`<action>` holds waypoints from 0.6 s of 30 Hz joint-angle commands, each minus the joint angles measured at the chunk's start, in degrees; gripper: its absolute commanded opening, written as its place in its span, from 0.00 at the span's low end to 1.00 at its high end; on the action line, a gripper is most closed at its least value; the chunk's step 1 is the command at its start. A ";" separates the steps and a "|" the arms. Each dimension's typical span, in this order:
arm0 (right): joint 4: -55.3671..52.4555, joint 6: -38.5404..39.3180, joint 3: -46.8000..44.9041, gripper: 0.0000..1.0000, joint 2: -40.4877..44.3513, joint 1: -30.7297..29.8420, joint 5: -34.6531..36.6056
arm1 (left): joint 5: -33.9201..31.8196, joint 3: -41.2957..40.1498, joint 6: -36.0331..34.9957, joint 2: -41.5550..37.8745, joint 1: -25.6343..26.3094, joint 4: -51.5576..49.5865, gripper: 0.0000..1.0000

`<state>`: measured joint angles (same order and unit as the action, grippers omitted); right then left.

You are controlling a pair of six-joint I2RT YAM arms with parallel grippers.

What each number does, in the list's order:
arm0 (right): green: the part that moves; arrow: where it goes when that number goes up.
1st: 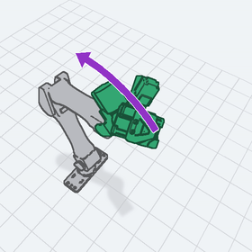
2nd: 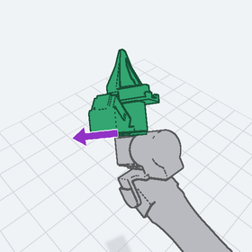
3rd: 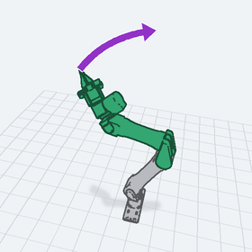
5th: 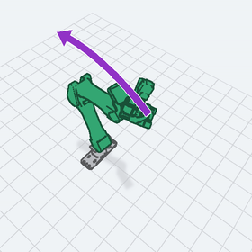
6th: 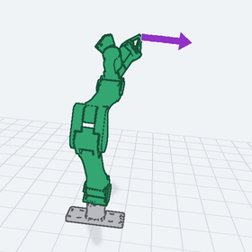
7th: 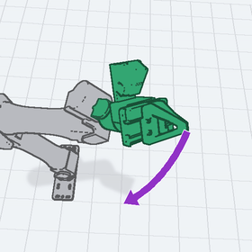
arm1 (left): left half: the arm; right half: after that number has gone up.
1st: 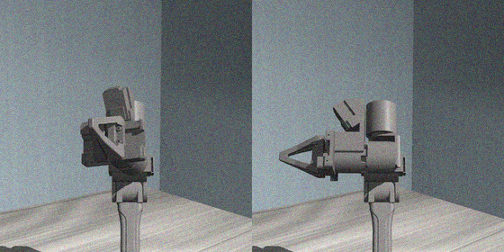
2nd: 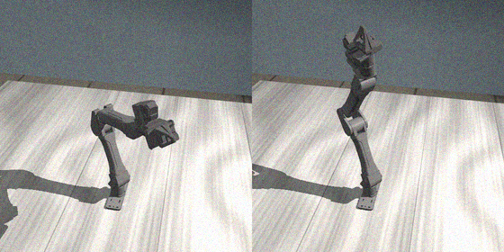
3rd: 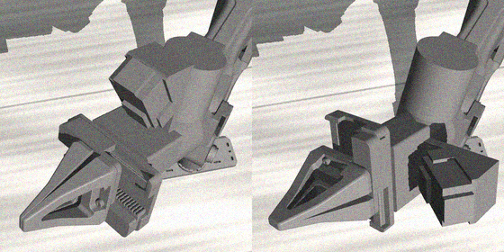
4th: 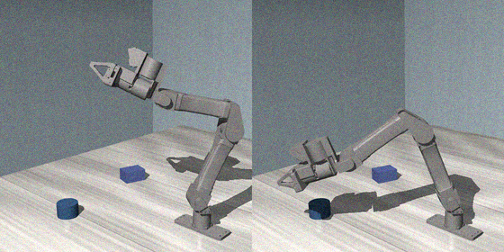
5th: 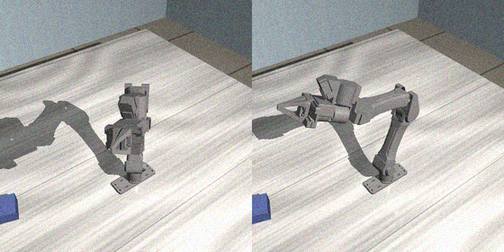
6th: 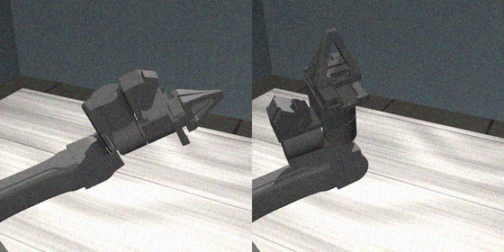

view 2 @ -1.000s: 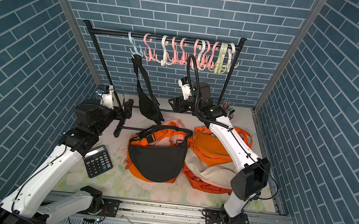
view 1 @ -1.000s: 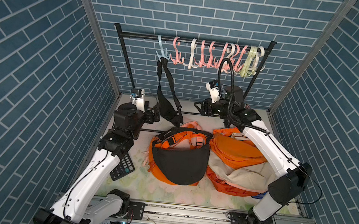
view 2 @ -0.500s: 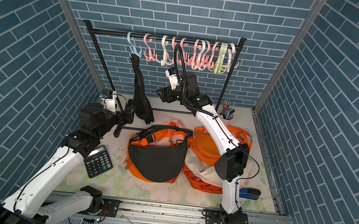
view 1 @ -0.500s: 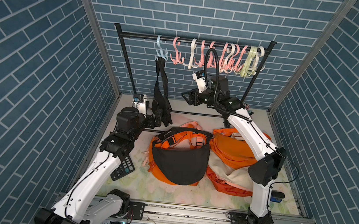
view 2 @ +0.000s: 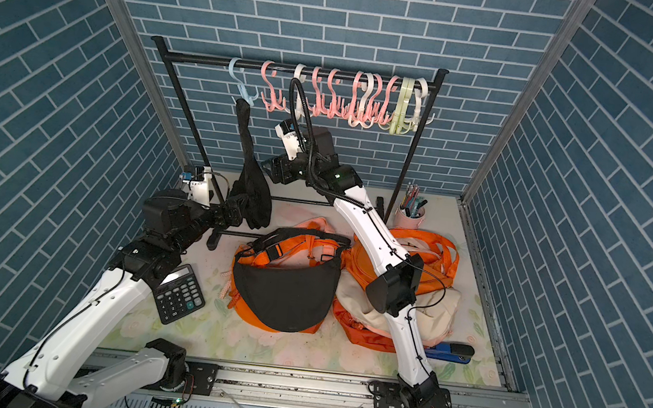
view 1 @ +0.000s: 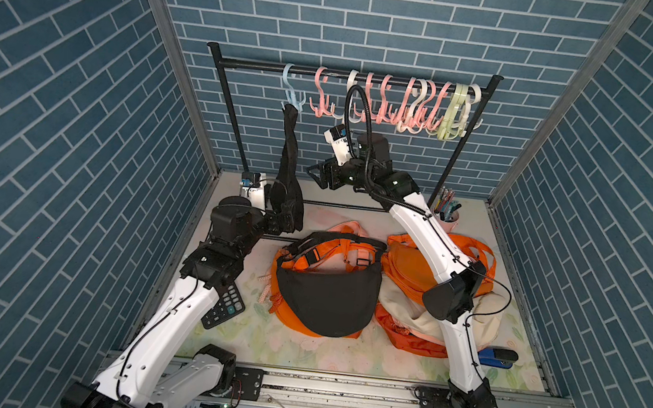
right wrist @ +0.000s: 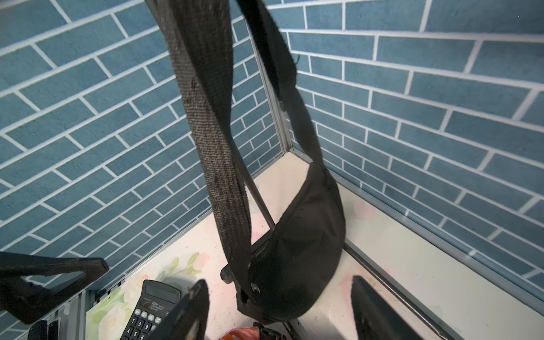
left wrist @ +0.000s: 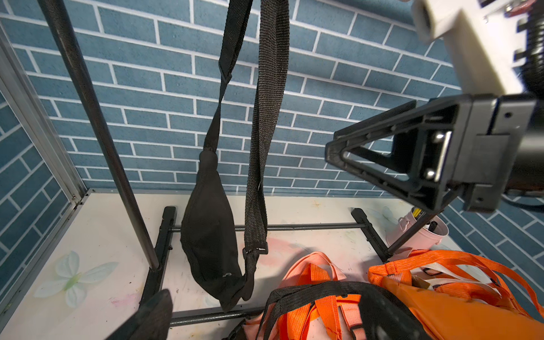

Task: Take the bag off the hook
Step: Pick up the bag from the hook.

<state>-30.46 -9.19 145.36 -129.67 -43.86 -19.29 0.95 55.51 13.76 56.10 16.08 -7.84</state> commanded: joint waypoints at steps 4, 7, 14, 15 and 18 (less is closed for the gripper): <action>5.98 -2.72 1.15 0.75 -2.19 -1.66 1.25 | 0.45 -0.83 0.63 -0.85 -0.44 1.16 0.99; 9.82 -5.14 1.23 0.75 -3.65 -1.94 1.44 | 0.62 -0.79 0.59 -0.93 -0.43 1.18 0.99; 14.52 -8.48 4.06 0.69 -8.06 -2.33 5.81 | 0.61 -0.93 0.59 -1.13 -0.61 1.17 0.99; 15.63 -8.97 4.06 0.68 -8.62 -2.46 6.79 | 0.61 -0.93 0.62 -1.17 -0.61 1.16 0.99; 19.02 -10.23 4.16 0.65 -10.08 -2.64 10.27 | 0.54 -1.01 0.49 -1.26 -0.61 1.29 0.99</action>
<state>-16.91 -16.62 148.18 -138.26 -46.15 -13.39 1.34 55.35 14.20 55.81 15.75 -7.86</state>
